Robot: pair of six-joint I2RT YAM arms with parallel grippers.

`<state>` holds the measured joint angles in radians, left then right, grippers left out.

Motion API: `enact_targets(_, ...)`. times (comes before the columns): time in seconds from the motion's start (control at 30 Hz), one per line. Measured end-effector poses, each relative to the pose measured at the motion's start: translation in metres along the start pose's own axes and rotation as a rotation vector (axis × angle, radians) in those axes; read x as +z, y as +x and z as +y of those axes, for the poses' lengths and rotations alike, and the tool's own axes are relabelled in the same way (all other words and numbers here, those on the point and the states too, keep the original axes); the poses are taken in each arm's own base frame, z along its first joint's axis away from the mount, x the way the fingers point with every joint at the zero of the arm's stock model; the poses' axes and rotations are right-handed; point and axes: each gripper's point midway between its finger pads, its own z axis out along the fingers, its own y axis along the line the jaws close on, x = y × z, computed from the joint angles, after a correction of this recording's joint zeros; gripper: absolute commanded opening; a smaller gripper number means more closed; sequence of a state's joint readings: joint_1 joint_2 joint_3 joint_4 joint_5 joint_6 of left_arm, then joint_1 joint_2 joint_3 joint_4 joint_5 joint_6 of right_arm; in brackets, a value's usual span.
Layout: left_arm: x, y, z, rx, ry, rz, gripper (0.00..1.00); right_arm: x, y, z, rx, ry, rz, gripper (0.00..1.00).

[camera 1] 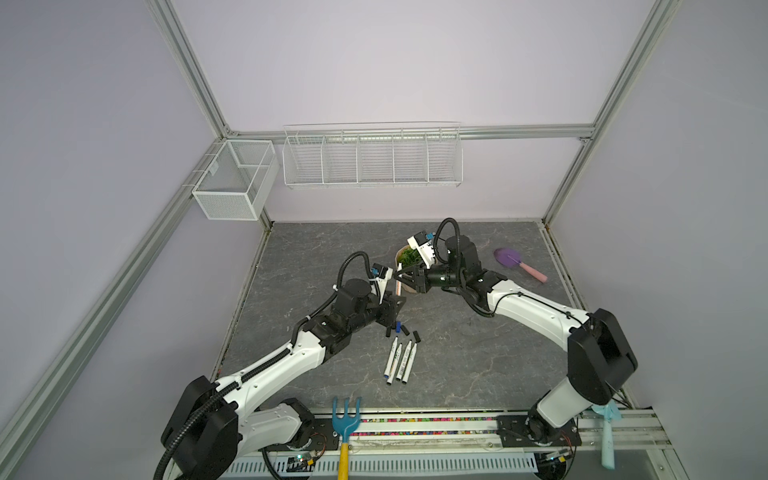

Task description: Insert the pens into the pen caps

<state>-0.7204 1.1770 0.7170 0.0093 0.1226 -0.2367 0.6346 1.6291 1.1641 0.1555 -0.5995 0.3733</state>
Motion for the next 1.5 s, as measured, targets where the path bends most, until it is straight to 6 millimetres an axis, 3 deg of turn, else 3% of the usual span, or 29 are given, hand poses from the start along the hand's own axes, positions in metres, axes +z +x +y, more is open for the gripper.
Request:
enact_targets(1.0,0.021,-0.026,0.001,0.016,-0.004,-0.058,0.43,-0.008,-0.006,-0.006,0.019,-0.027,-0.019,0.07)
enact_targets(1.17,0.025,-0.030,-0.001,0.015,0.009,-0.067,0.34,-0.009,-0.006,-0.007,0.021,-0.025,-0.020,0.07)
enact_targets(1.37,0.025,-0.032,-0.005,0.009,0.025,-0.068,0.11,-0.011,-0.006,-0.011,0.033,-0.020,-0.026,0.07)
enact_targets(1.47,0.025,-0.031,-0.005,0.006,0.030,-0.066,0.00,-0.012,-0.006,-0.012,0.040,-0.020,-0.026,0.11)
enact_targets(1.5,0.025,-0.032,-0.005,0.006,0.033,-0.067,0.00,-0.012,-0.006,-0.012,0.042,-0.021,-0.026,0.20)
